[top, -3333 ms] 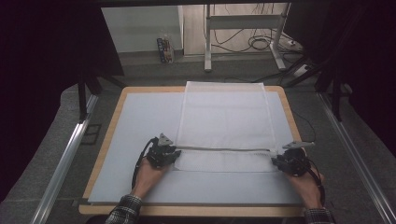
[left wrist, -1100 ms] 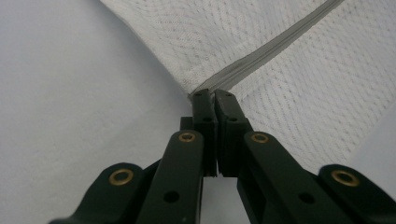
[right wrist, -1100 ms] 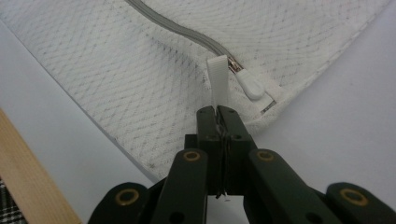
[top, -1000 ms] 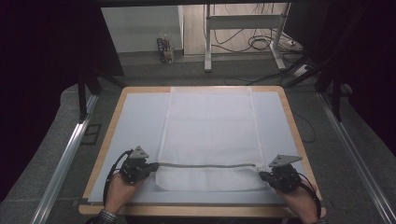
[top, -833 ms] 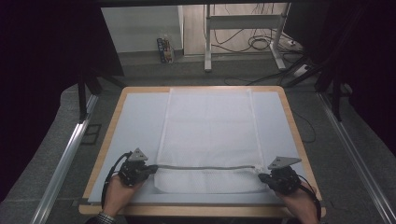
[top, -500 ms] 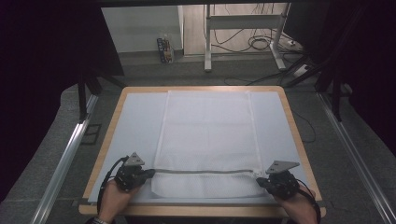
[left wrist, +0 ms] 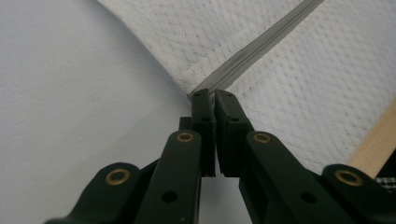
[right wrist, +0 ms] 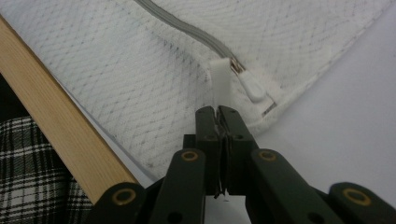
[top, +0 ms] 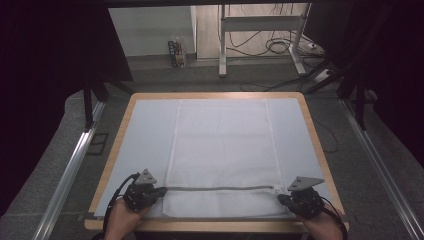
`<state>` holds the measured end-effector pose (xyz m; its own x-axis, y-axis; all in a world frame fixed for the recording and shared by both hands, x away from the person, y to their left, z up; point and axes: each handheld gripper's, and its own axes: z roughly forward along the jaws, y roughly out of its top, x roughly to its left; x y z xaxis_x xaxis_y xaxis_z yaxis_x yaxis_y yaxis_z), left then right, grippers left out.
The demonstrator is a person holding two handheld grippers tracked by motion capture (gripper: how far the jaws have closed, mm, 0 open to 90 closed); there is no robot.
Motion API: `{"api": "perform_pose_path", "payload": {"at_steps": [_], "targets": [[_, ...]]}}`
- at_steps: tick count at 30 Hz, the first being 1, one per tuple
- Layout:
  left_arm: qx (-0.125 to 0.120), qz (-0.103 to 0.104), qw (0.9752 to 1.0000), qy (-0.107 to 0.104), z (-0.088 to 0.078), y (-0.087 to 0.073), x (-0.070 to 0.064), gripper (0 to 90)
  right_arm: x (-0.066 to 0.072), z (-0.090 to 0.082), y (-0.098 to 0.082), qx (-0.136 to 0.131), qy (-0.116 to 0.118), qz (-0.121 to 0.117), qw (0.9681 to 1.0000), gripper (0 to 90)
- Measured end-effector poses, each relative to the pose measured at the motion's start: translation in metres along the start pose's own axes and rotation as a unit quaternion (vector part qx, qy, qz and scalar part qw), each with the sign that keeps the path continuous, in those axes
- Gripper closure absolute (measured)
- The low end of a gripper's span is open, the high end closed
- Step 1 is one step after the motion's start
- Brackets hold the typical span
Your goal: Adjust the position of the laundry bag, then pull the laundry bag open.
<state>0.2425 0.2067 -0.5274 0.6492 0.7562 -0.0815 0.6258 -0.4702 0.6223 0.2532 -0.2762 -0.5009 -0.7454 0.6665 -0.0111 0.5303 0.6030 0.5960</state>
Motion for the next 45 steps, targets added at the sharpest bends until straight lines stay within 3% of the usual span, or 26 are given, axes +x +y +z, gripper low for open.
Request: {"api": "perform_pose_path", "payload": {"at_steps": [1,2,3,6,8,12,14,20,34,45], "targets": [[-0.003,0.002,0.9999,0.010,0.001,0.000,-0.001,84.8,0.000,0.000,0.000,-0.003,0.002,-0.003,1.0000,83.7],[-0.005,0.000,0.9999,0.014,0.001,0.000,-0.001,69.3,0.000,0.000,0.000,-0.008,0.003,-0.007,0.9999,79.0],[-0.007,0.000,0.9998,0.016,0.001,0.001,-0.002,69.3,0.000,-0.001,0.001,-0.016,0.000,-0.011,0.9998,72.4],[-0.019,-0.006,0.9992,0.036,0.002,0.002,-0.002,43.4,0.002,-0.001,0.003,-0.031,-0.023,-0.028,0.9989,50.0],[-0.029,-0.011,0.9990,0.033,0.003,0.003,-0.001,30.3,0.000,0.001,0.004,-0.033,-0.028,-0.027,0.9987,39.9],[-0.040,-0.018,0.9987,0.027,0.003,0.003,0.000,16.0,-0.006,0.002,0.003,-0.051,-0.028,-0.010,0.9982,24.3],[-0.036,-0.011,0.9990,0.022,0.004,0.002,-0.001,7.5,-0.010,0.002,0.002,-0.069,-0.028,0.000,0.9972,18.5],[-0.056,-0.022,0.9980,0.019,0.001,0.001,0.003,5.2,-0.013,0.004,0.001,-0.078,-0.028,0.018,0.9964,14.3],[-0.076,-0.004,0.9965,0.035,0.001,-0.001,0.005,3.2,-0.016,0.008,0.001,-0.088,-0.024,0.031,0.9954,2.5],[-0.076,0.016,0.9963,0.036,0.005,0.001,0.002,3.2,-0.022,0.009,0.000,-0.083,-0.035,0.039,0.9951,2.1]]}}
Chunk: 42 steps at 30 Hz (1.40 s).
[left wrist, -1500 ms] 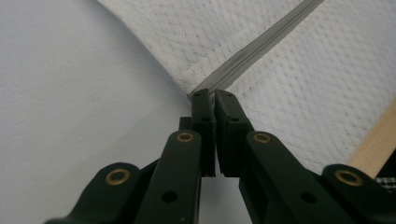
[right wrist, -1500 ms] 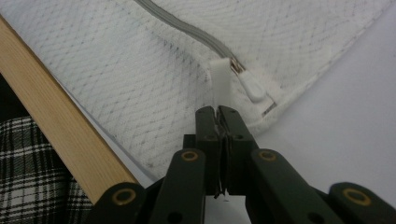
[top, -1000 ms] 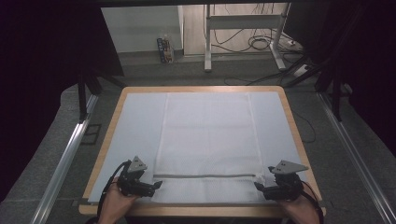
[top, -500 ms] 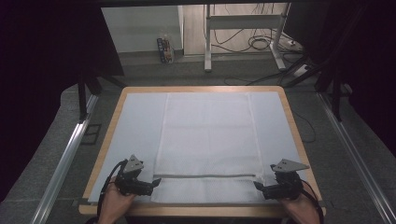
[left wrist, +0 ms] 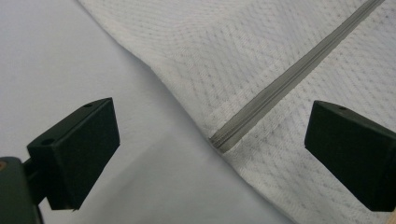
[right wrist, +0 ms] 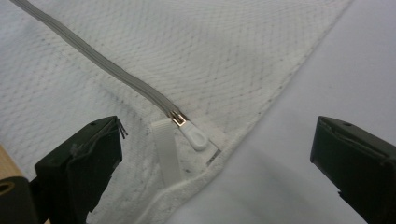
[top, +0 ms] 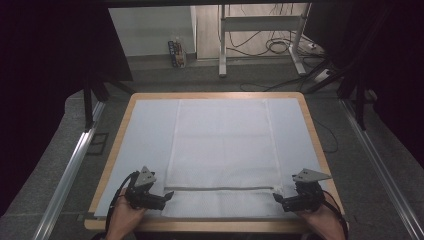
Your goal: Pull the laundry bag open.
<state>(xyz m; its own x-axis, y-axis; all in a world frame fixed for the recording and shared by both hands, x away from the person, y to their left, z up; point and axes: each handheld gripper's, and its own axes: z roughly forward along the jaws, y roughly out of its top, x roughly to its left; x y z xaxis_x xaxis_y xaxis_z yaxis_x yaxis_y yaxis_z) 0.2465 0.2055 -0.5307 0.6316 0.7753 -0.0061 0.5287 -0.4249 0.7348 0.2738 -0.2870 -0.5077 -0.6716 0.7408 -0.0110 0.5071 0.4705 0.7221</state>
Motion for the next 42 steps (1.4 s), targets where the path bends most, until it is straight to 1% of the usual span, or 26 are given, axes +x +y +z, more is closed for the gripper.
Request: {"api": "perform_pose_path", "payload": {"at_steps": [2,4,7,8,10,11,13,15,16,17,18,20,24,26,30,37,39,42], "targets": [[0.002,0.005,1.0000,0.000,0.001,0.000,-0.001,3.2,-0.001,-0.001,0.000,0.003,-0.009,-0.006,0.9999,4.1],[0.005,0.010,0.9999,0.000,0.002,0.000,-0.001,3.2,-0.002,-0.001,0.000,0.007,-0.011,-0.005,0.9999,8.2],[0.007,0.015,0.9999,-0.001,0.003,0.001,-0.002,3.2,-0.003,0.001,0.000,0.014,0.004,-0.003,0.9999,12.3],[0.007,0.016,0.9998,-0.001,0.003,0.001,-0.003,3.3,-0.002,0.003,0.000,0.021,0.007,-0.008,0.9997,12.5],[0.009,0.019,0.9998,-0.001,0.003,0.001,-0.003,3.3,0.000,0.007,0.000,0.030,0.006,-0.017,0.9994,12.5],[0.010,0.020,0.9997,-0.001,0.004,0.001,-0.003,3.3,0.001,0.008,0.000,0.035,0.008,-0.018,0.9992,12.1],[0.011,0.022,0.9997,-0.001,0.004,0.001,-0.004,3.3,0.002,0.014,0.000,0.041,0.015,-0.020,0.9988,8.2],[0.012,0.024,0.9996,-0.001,0.004,0.001,-0.004,3.3,0.001,0.018,0.000,0.050,0.019,-0.017,0.9985,6.1],[0.012,0.025,0.9996,-0.001,0.005,0.001,-0.004,3.3,0.002,0.022,-0.002,0.059,0.014,-0.021,0.9979,4.9],[0.012,0.026,0.9996,-0.001,0.005,0.001,-0.004,3.3,0.003,0.022,-0.002,0.060,0.009,-0.030,0.9977,4.9],[0.012,0.026,0.9996,-0.001,0.005,0.001,-0.004,3.3,0.004,0.022,-0.001,0.065,0.006,-0.030,0.9974,5.5],[0.012,0.027,0.9995,0.000,0.005,0.001,-0.005,3.3,0.005,0.022,0.000,0.074,0.002,-0.022,0.9970,7.5],[0.013,0.033,0.9994,0.001,0.005,0.001,-0.006,3.4,0.008,0.020,0.003,0.088,-0.007,-0.015,0.9960,17.2],[0.012,0.034,0.9994,0.001,0.005,0.002,-0.006,3.4,0.010,0.018,0.005,0.095,-0.010,-0.010,0.9954,23.7],[0.012,0.039,0.9992,0.002,0.005,0.002,-0.008,3.4,0.014,0.016,0.006,0.101,-0.016,-0.006,0.9948,32.9],[0.011,0.047,0.9988,0.005,0.005,0.002,-0.010,3.6,0.020,0.012,0.006,0.100,-0.017,0.000,0.9949,53.1],[0.010,0.050,0.9987,0.004,0.005,0.002,-0.010,3.7,0.022,0.011,0.006,0.097,-0.016,-0.001,0.9951,62.2],[0.010,0.053,0.9985,0.004,0.005,0.002,-0.011,3.8,0.023,0.011,0.005,0.095,-0.013,-0.002,0.9954,69.7]]}}
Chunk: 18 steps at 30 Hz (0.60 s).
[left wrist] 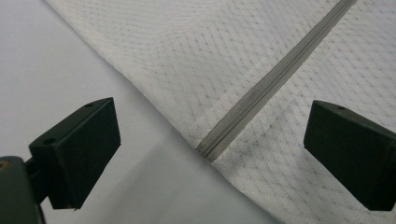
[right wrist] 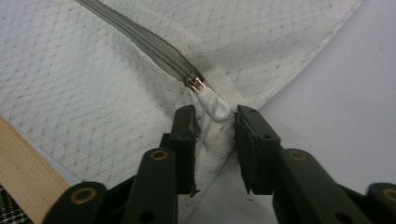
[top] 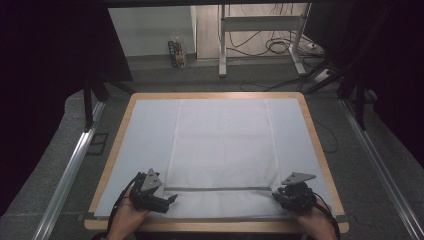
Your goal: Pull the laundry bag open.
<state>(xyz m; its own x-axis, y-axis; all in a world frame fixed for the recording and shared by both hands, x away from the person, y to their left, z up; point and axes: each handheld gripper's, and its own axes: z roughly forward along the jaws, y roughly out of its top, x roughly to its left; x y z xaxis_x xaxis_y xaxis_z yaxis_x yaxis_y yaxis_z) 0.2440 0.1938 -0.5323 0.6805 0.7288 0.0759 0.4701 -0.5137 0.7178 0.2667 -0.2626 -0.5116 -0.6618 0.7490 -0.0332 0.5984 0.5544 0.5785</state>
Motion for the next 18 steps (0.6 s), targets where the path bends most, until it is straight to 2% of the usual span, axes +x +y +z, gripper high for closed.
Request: {"api": "perform_pose_path", "payload": {"at_steps": [4,6,10,12,18], "targets": [[0.001,0.004,1.0000,0.005,-0.001,0.001,-0.001,4.2,0.001,-0.001,-0.001,-0.005,0.007,-0.008,0.9999,81.6],[-0.001,0.002,1.0000,0.006,-0.001,0.001,-0.001,4.7,0.002,-0.001,-0.001,-0.006,0.010,-0.014,0.9998,83.6],[-0.004,-0.003,1.0000,0.008,-0.002,0.002,0.000,5.1,0.002,-0.002,-0.001,-0.011,0.010,-0.024,0.9996,85.1],[-0.005,-0.002,0.9999,0.009,-0.003,0.002,0.000,5.1,0.002,-0.005,0.000,-0.023,0.002,-0.030,0.9993,85.2],[-0.005,0.001,0.9999,0.011,-0.003,0.002,0.000,5.2,0.000,-0.014,-0.001,-0.049,0.001,-0.031,0.9983,85.3]]}}
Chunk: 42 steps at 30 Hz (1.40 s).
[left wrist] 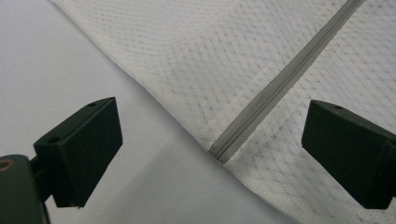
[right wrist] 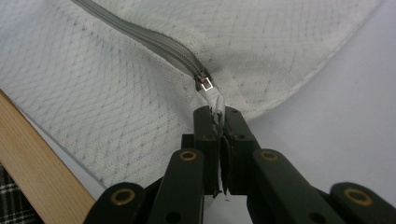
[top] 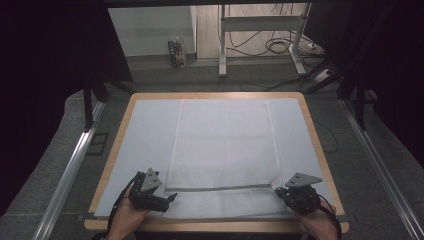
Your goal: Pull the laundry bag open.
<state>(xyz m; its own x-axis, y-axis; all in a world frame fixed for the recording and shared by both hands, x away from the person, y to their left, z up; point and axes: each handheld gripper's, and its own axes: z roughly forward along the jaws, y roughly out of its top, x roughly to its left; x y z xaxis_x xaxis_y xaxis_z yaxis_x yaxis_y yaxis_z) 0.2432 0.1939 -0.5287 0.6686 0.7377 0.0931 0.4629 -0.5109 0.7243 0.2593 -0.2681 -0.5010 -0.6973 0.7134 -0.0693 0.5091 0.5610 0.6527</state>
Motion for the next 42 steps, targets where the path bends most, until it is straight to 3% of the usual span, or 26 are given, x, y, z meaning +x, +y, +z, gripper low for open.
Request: {"api": "perform_pose_path", "payload": {"at_steps": [3,8,10,15,17,18,21,24,26,30,34,42], "targets": [[0.000,-0.001,1.0000,0.000,0.000,0.000,0.000,5.2,0.001,-0.005,0.001,-0.013,-0.004,-0.010,0.9999,85.3],[0.001,-0.001,1.0000,0.000,0.000,0.000,0.000,5.2,-0.001,0.000,-0.003,0.019,0.002,0.000,0.9998,81.6],[0.001,0.000,1.0000,0.001,0.000,0.000,0.000,5.2,0.000,0.000,-0.004,0.029,-0.003,0.003,0.9996,75.2],[0.001,-0.001,1.0000,0.000,-0.001,0.000,0.000,5.1,0.001,0.001,-0.010,0.049,-0.014,0.025,0.9984,39.9],[0.001,-0.001,1.0000,0.001,0.000,0.000,0.000,5.1,0.003,0.003,-0.013,0.052,-0.005,0.033,0.9981,31.9],[0.001,-0.002,1.0000,0.001,0.000,0.000,0.000,5.2,0.005,0.004,-0.012,0.056,-0.016,0.031,0.9978,28.1],[0.002,0.000,1.0000,0.002,0.000,0.000,0.000,5.2,0.007,0.005,-0.011,0.064,-0.025,0.053,0.9962,32.2],[0.002,0.004,1.0000,0.006,0.000,0.001,-0.001,5.1,0.014,0.003,-0.008,0.076,-0.045,0.083,0.9927,49.1],[0.000,0.004,1.0000,0.006,-0.001,0.001,-0.001,5.1,0.018,0.002,-0.007,0.077,-0.049,0.089,0.9919,57.9],[-0.002,0.002,1.0000,0.003,-0.002,0.002,-0.001,5.1,0.017,0.000,-0.010,0.065,-0.040,0.093,0.9927,83.9],[-0.004,-0.003,1.0000,-0.004,-0.003,0.006,-0.001,5.2,0.012,0.000,-0.012,0.056,-0.016,0.097,0.9936,86.3],[-0.008,0.001,0.9994,-0.033,0.005,0.026,-0.008,5.3,0.012,-0.004,-0.011,0.029,0.012,0.042,0.9986,86.3]]}}
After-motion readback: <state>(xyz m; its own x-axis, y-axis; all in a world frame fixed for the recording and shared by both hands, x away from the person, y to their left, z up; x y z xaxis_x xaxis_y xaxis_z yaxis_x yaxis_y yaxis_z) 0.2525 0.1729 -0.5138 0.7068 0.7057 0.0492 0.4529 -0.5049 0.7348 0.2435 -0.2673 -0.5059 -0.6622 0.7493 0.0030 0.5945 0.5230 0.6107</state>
